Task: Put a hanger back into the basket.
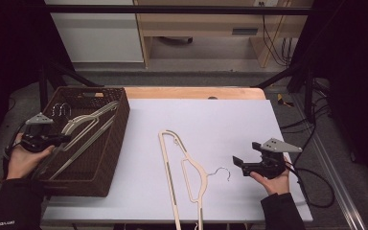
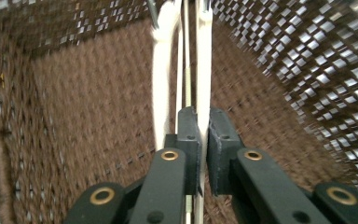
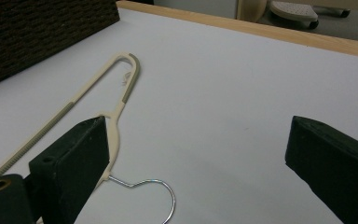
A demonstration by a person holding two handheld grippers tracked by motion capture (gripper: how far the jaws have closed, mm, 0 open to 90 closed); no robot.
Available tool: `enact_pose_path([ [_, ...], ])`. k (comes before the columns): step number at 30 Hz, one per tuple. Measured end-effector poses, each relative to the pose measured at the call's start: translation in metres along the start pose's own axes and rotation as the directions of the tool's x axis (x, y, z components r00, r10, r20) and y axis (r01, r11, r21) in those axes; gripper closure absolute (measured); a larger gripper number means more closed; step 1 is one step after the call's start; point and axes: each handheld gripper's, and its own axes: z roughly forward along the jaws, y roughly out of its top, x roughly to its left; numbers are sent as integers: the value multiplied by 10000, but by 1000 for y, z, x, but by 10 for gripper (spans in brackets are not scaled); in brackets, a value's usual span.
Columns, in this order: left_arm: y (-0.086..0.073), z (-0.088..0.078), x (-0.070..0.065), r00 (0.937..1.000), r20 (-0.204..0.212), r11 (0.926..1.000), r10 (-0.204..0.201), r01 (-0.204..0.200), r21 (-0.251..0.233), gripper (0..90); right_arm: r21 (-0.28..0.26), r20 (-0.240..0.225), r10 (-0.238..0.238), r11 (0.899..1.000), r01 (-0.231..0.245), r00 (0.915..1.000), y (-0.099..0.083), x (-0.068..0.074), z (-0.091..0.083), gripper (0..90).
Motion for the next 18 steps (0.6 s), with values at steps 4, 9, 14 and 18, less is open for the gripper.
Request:
enact_pose_path([
  [4,-3,-9,4,9982,-311,9977,-515,500,-453,724,-13,-3,-2,10000,2,10000,0,0,0,64],
  [9,-6,-25,0,9958,-338,9902,-845,801,-1145,685,-34,-21,44,10000,-44,10000,0,0,0,63],
  [14,-4,-38,-16,9958,-216,9757,-886,824,-2032,602,-66,27,100,9999,-100,9999,1,0,-2,63],
  [18,0,-44,-36,9972,97,9585,-740,738,-2755,507,-124,40,58,9999,-58,10000,1,-1,-4,63],
])
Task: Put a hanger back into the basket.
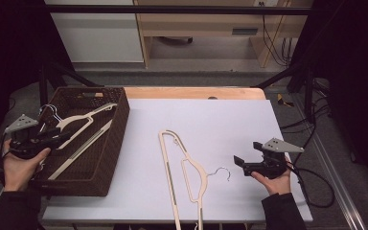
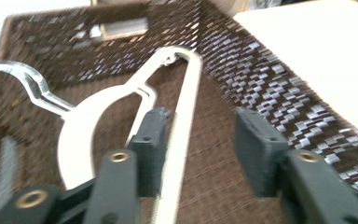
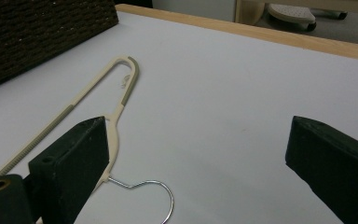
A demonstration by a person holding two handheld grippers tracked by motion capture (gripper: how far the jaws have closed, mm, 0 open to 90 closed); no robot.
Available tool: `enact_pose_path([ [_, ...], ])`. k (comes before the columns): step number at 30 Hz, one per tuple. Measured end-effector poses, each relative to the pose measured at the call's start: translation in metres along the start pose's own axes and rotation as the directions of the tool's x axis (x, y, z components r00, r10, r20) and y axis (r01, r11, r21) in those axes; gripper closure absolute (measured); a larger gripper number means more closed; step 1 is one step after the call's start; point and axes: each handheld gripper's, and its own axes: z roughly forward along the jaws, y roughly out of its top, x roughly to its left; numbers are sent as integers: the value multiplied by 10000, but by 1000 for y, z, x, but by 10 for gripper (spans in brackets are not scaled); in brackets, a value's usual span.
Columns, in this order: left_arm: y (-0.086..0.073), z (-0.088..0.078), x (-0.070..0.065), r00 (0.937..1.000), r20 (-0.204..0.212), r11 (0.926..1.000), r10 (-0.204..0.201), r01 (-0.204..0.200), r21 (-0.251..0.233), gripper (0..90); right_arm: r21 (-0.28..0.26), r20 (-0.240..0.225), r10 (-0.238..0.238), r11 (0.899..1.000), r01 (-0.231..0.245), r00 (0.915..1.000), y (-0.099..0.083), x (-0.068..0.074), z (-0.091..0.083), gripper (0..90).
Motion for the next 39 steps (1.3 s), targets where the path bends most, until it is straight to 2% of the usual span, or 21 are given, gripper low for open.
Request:
enact_pose_path([
  [5,4,1,-30,9989,450,9969,158,-122,-782,396,-85,-5,35,10000,-35,10000,0,0,-2,63],
  [9,4,6,-54,9947,970,9920,349,-227,-1245,324,-123,-18,42,9999,-42,10000,1,-1,-3,62],
  [14,3,17,-85,9869,1483,9890,641,-429,-1418,224,-134,-49,23,9999,-24,10000,0,-2,-5,62],
  [16,2,21,-98,9806,1788,9885,805,-556,-1403,198,-128,-60,116,9998,-117,9999,0,-1,-5,63],
  [19,0,26,-115,9752,1901,9874,1133,-893,-1307,133,-107,-66,102,9999,-103,9999,0,-1,-5,63],
  [21,-1,29,-124,9718,2046,9870,1175,-914,-1324,107,-131,-59,71,9999,-71,10000,-1,-2,-5,63],
  [24,-6,32,-135,9622,2445,9873,1202,-901,-1309,84,-145,-55,84,9999,-85,9999,-2,-2,-4,60],
  [28,-12,37,-145,9621,2391,9872,1309,-1044,-1203,71,-103,-76,147,9998,-147,9999,-4,-3,-4,59],
  [35,-17,45,-159,9534,2679,9877,1389,-1138,-1072,71,34,-177,-48,10000,48,9998,-6,-1,-1,62],
  [39,-22,51,-168,9460,2875,9875,1499,-1289,-909,75,145,-217,-32,9999,35,9998,-8,0,1,73],
])
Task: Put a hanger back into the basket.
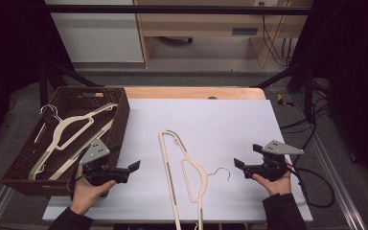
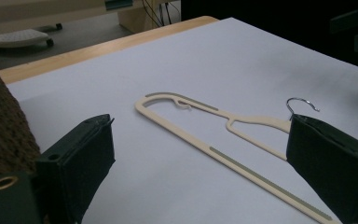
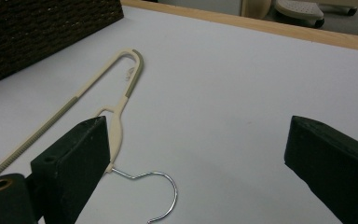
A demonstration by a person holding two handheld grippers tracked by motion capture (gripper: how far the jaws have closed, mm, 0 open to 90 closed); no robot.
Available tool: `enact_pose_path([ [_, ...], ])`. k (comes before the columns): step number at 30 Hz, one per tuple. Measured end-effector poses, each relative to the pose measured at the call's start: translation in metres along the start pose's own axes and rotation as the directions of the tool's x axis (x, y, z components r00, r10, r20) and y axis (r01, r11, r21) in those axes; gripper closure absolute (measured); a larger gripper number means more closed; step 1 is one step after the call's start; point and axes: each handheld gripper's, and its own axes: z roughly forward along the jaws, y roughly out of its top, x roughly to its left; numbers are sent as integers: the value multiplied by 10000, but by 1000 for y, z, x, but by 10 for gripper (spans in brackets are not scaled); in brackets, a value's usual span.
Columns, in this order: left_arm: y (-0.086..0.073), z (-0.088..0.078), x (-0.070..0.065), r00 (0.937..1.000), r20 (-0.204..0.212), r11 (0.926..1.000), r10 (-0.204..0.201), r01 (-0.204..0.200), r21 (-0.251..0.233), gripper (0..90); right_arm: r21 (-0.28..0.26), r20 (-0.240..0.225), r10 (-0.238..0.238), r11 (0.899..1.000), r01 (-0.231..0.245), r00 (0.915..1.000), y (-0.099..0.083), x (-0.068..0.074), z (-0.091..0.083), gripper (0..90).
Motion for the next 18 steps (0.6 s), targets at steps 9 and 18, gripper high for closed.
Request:
enact_pose_path([
  [9,-9,20,-16,9993,339,9991,184,-197,378,79,341,-83,-269,9990,271,9996,-5,5,9,106],
  [18,-17,34,-27,9973,670,9969,314,-361,703,79,1006,-250,-661,9926,683,9975,-13,9,27,195],
])
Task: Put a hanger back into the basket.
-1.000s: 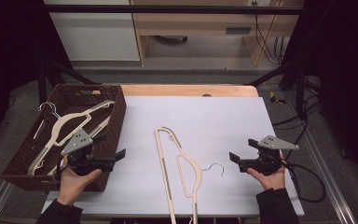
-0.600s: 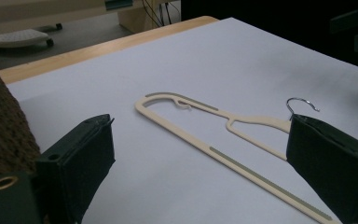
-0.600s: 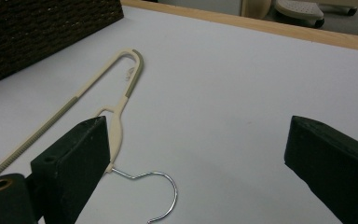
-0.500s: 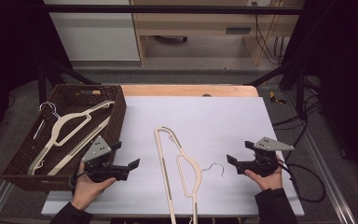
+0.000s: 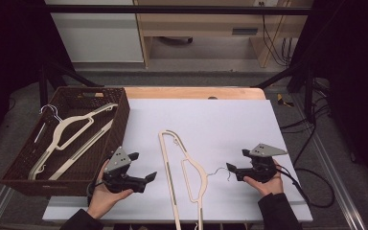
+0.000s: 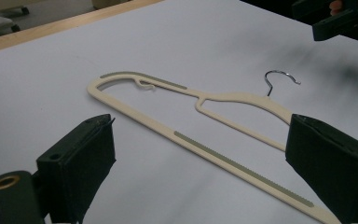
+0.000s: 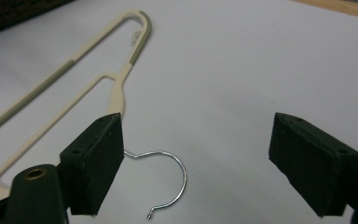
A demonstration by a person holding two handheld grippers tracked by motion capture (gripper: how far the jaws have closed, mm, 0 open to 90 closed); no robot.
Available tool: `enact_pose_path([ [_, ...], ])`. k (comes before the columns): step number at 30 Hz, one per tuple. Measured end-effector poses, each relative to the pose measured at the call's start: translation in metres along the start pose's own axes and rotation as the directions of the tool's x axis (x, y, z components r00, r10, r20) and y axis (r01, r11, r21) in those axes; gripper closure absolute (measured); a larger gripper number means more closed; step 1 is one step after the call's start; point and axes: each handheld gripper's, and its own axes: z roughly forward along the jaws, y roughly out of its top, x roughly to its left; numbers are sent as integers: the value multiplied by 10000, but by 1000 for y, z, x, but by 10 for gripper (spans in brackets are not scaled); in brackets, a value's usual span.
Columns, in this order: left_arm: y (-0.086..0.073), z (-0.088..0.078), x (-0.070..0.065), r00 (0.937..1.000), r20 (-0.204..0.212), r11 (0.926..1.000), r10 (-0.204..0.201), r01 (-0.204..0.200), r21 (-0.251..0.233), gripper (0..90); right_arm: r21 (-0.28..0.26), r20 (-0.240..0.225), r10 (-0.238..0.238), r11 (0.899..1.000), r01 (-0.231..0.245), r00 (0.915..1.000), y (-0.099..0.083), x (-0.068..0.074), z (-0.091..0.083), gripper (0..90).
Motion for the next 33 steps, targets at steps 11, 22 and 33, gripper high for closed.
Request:
enact_pose_path([
  [11,-6,12,-4,9999,133,9994,12,-16,359,79,1285,-236,-417,9907,444,9989,-17,-1,30,429],
  [22,-8,16,-8,9998,155,9985,111,-119,527,82,2146,-346,-753,9733,810,9966,-22,3,40,703],
  [33,-1,25,-20,9995,319,9978,74,-95,652,93,2657,-182,-176,9638,218,9997,-16,5,42,888],
])
